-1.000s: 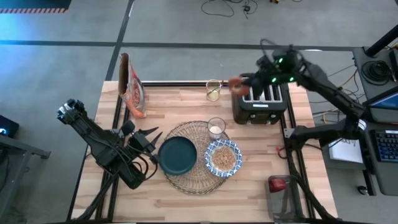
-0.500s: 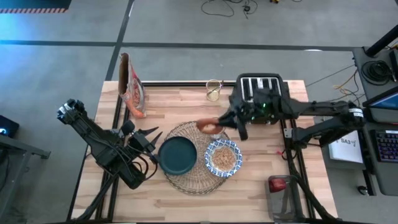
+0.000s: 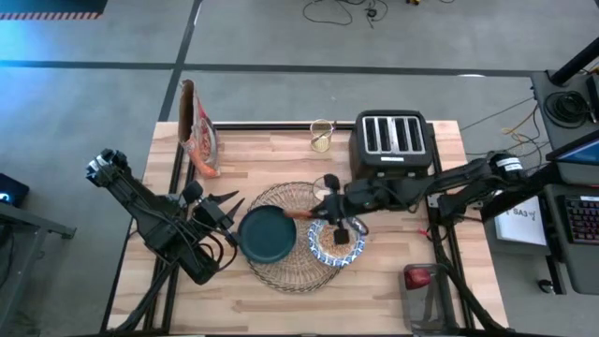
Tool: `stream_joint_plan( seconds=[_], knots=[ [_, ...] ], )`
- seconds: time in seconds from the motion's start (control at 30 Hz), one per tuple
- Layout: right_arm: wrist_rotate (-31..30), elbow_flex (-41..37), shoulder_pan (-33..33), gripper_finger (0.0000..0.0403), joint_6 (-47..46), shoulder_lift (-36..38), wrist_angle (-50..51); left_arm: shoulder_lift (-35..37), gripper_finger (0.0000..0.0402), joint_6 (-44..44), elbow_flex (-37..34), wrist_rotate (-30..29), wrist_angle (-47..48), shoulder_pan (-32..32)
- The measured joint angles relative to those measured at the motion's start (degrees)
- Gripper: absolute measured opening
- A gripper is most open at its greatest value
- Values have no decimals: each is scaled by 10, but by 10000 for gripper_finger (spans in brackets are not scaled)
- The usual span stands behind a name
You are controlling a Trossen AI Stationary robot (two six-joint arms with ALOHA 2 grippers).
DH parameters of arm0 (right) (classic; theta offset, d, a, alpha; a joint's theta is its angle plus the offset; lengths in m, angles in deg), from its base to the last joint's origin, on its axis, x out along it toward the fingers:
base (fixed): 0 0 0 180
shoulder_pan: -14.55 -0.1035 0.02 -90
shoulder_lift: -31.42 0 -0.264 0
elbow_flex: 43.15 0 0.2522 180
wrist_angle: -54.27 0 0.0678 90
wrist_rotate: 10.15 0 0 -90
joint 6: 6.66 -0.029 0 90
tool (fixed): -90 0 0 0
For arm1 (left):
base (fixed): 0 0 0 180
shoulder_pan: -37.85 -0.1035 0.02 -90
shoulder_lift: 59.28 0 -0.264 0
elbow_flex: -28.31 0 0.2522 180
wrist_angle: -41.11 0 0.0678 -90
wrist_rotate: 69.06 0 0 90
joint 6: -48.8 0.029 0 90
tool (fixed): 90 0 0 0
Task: Arrange a breakfast setting
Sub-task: Put the toasted bagel on the green plate
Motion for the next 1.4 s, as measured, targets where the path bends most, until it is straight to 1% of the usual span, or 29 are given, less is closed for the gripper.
stream_joint_plan(
  seconds=[0.1,0.33,0.73,0.9,1.07,1.23,1.4],
  knots=[
    [-16,22,-11,38,28,-31,-1,0,88,0,0,0,0,0],
    [-15,62,-29,38,102,-107,2,0,88,9,0,0,0,0],
    [-14,175,-43,38,140,-244,1,0,88,15,0,17,3,0],
    [-16,225,-42,38,155,-293,44,0,88,28,0,21,4,0],
    [-16,260,-42,38,162,-317,65,0,88,30,0,27,4,0],
    [-16,268,-42,38,180,-324,67,0,88,30,0,33,4,0],
    [-15,268,-37,38,175,-326,74,0,88,30,0,33,4,0]
  ],
)
